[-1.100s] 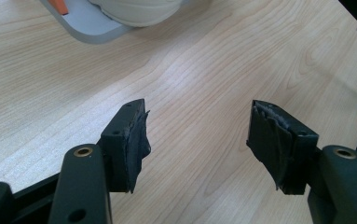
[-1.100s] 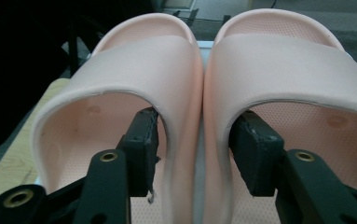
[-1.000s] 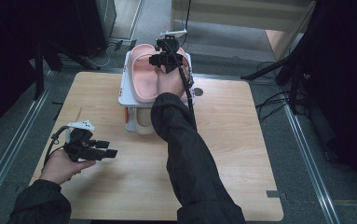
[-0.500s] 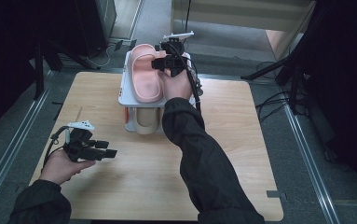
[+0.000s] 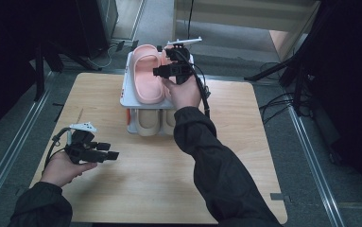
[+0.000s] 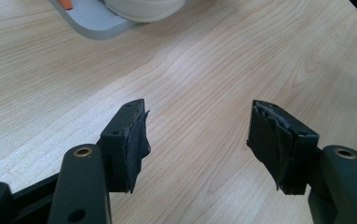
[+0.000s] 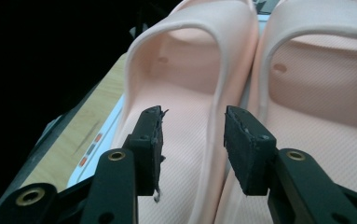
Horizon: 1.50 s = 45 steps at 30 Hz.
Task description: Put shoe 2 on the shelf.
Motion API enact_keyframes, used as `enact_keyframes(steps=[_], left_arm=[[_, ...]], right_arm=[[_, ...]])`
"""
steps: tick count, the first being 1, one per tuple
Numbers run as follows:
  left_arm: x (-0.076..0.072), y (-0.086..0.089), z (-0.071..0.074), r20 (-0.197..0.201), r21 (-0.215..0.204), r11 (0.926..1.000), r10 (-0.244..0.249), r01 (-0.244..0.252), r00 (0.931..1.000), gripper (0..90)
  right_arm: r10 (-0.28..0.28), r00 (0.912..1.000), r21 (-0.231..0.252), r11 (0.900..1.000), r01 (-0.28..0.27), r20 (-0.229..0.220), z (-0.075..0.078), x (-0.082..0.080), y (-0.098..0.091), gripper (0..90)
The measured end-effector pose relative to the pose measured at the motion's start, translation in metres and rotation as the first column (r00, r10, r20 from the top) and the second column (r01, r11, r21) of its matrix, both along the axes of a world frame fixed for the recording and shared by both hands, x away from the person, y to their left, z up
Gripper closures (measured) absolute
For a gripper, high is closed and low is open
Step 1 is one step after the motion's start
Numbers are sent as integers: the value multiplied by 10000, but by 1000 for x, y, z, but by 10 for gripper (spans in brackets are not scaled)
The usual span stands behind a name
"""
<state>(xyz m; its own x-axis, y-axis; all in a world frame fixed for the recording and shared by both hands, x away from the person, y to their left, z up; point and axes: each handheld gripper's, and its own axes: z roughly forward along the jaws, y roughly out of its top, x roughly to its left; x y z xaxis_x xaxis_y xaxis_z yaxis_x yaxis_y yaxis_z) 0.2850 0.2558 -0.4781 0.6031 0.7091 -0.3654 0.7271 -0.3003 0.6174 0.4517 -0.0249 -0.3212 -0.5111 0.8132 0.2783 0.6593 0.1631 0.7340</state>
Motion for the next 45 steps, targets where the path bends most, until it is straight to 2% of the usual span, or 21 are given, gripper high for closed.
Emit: enact_keyframes(steps=[3,10,11,12,16,20,22,24,27,28,35,38,39,40,42,45], left_arm=[[0,1,0,-6,46,10000,8,-8,10000,368],[0,0,0,-45,56,9999,88,-88,10000,367],[0,0,0,-44,73,9999,79,-79,10000,368],[0,0,0,-44,73,9999,79,-79,10000,367],[0,1,0,-52,56,9999,93,-93,9999,367],[0,1,-1,-60,84,9999,113,-113,9999,367],[0,1,-1,-60,101,9999,101,-100,9999,367],[0,1,-1,-57,116,9999,106,-105,9999,367],[0,1,-1,-50,144,9998,103,-102,9999,367],[0,1,-1,-52,154,9998,93,-92,9999,367],[0,0,-2,-39,196,9997,124,-123,9999,366],[1,0,-2,-12,190,9997,123,-122,9999,367],[1,0,-2,-12,190,9997,123,-122,9999,367],[1,-1,-3,-5,188,9997,133,-133,9999,367],[0,-1,-3,6,196,9997,109,-109,9999,367],[0,-3,-3,47,203,9997,103,-104,9999,366]], right_arm=[[423,9991,140,9990,-424,71,1,-10,-5,577],[1026,9945,310,9942,-1032,190,4,-27,-12,564],[1273,9916,331,9912,-1280,232,4,-32,-15,555],[1273,9916,331,9912,-1280,232,4,-32,-15,555],[1800,9827,378,9826,-1817,443,3,-45,-22,554],[2112,9767,512,9757,-2129,381,0,-53,-27,547],[2410,9698,602,9682,-2430,376,-4,-61,-32,539],[2481,9680,620,9662,-2501,385,-5,-63,-34,537],[2833,9580,714,9556,-2858,437,-11,-72,-41,518],[3046,9511,707,9488,-3078,517,-16,-77,-46,512],[3424,9364,592,9359,-3472,772,-29,-92,-60,507],[3558,9313,716,9297,-3612,782,-42,-101,-72,504],[3558,9313,716,9297,-3612,782,-42,-101,-72,504],[3649,9276,659,9266,-3701,798,-50,-105,-76,504],[3683,9261,640,9254,-3737,820,-52,-107,-78,504],[3810,9199,532,9207,-3867,933,-67,-111,-87,500]])
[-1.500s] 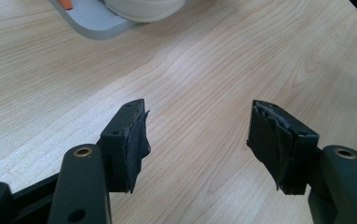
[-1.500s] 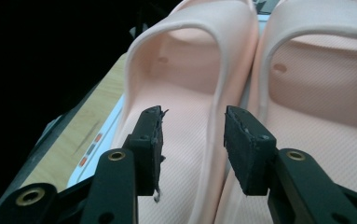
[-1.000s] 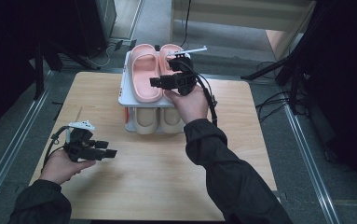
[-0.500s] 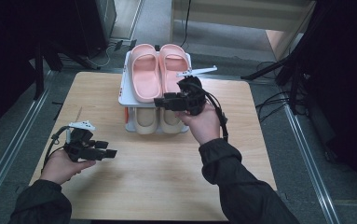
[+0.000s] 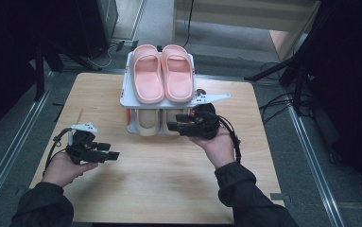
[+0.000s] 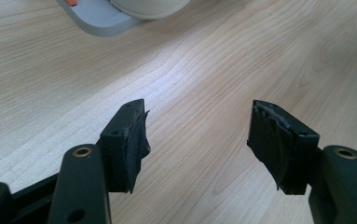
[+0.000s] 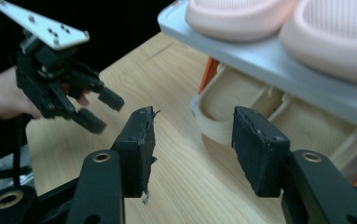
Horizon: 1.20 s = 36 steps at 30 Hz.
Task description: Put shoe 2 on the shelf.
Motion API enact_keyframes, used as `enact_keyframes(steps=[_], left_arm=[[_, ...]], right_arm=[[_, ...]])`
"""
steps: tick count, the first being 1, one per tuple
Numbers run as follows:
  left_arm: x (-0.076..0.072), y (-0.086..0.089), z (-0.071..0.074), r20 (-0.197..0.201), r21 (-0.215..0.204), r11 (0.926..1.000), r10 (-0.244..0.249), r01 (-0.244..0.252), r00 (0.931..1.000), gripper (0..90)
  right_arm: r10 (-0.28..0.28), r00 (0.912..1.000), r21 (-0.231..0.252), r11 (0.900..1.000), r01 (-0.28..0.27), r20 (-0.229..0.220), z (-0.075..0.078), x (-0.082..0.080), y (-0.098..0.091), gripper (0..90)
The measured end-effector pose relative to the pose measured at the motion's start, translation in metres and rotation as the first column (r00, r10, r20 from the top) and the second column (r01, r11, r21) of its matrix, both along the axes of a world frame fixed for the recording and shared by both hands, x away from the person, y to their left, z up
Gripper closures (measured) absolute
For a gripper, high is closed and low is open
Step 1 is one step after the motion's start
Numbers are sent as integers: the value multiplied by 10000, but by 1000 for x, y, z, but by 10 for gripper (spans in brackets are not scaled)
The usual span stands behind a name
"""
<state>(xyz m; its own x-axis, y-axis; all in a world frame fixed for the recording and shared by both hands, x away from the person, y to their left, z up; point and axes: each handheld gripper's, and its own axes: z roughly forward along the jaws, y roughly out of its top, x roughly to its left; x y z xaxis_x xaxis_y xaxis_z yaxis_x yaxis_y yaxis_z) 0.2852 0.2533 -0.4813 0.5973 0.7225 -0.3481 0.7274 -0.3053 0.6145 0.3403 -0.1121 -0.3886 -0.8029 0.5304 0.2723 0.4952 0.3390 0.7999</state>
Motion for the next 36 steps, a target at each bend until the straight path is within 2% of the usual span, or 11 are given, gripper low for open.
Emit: enact_keyframes(steps=[7,9,11,12,18,22,24,26,29,34,36], left_arm=[[-1,-2,-1,64,-11,9999,-102,102,9999,365],[-1,-2,-1,75,-100,9999,-105,106,9999,366],[-1,-3,-2,45,-145,9998,-127,128,9999,366],[-1,-5,-2,20,-27,9997,-224,224,9997,365],[-1,-8,-3,71,13,9994,-345,345,9994,365],[-2,-9,-3,121,-9,9992,-387,387,9992,365],[-2,-9,-2,143,-83,9993,-370,371,9992,364],[-2,-8,-2,186,-104,9994,-334,336,9993,364],[-2,-9,-2,283,-121,9991,-405,408,9988,366],[0,-10,-2,366,-128,9988,-464,469,9983,352],[1,-12,-3,393,-321,9973,-642,654,9972,331]], right_arm=[[57,10000,16,10000,-57,-80,-21,-4,-14,500],[97,9999,-86,9999,-96,112,-33,-8,-23,500],[117,9999,-100,9999,-116,97,-36,-9,-25,501],[169,9998,-76,9998,-169,42,-43,-10,-33,500],[-27,10000,73,10000,27,-46,-59,-16,-49,499],[-27,10000,69,10000,28,-68,-68,-21,-55,481],[80,9998,-212,9997,-77,175,-72,-24,-57,470],[161,9997,-296,9994,-155,207,-75,-26,-57,471],[329,9994,-226,9992,-327,114,-83,-31,-60,474],[179,9996,-307,9994,-186,-232,-93,-34,-61,469],[148,9994,-372,9992,-160,-313,-96,-34,-60,440]])
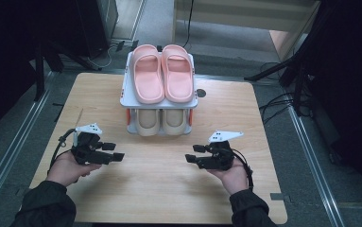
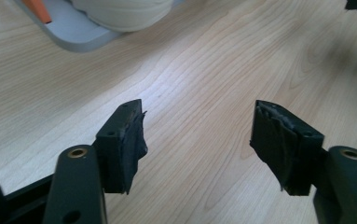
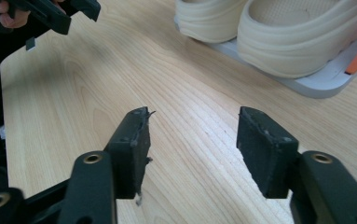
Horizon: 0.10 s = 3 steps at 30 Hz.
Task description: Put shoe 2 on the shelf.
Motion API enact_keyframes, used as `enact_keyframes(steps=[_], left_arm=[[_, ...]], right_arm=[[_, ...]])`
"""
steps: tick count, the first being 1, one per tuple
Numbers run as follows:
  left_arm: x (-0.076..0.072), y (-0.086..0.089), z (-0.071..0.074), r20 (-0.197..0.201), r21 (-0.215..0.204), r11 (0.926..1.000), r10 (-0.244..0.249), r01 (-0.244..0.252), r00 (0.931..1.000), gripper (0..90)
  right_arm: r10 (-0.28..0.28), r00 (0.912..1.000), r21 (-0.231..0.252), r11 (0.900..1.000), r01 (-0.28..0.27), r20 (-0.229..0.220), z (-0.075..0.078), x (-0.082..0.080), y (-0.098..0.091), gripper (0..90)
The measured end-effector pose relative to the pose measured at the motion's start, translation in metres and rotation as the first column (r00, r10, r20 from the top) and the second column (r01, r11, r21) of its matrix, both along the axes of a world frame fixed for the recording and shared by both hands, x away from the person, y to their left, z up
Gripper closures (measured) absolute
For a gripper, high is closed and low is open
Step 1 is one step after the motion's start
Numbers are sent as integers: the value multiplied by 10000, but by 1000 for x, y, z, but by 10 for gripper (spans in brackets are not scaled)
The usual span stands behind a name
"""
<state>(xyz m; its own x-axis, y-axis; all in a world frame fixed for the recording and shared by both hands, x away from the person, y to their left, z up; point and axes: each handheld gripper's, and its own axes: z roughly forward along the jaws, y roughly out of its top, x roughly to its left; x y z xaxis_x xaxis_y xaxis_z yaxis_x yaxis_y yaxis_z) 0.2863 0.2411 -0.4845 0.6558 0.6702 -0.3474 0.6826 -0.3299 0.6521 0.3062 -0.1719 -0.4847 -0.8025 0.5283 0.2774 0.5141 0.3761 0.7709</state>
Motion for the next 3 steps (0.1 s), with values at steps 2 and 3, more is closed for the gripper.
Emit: enact_keyframes(steps=[2,3], left_arm=[[0,-1,-1,-27,-48,10000,-11,11,10000,287],[1,-3,-2,-43,5,10000,-61,61,10000,283]], right_arm=[[23,10000,-4,10000,-23,-13,0,0,1,429],[25,10000,-17,10000,-25,-24,-1,0,1,414]])
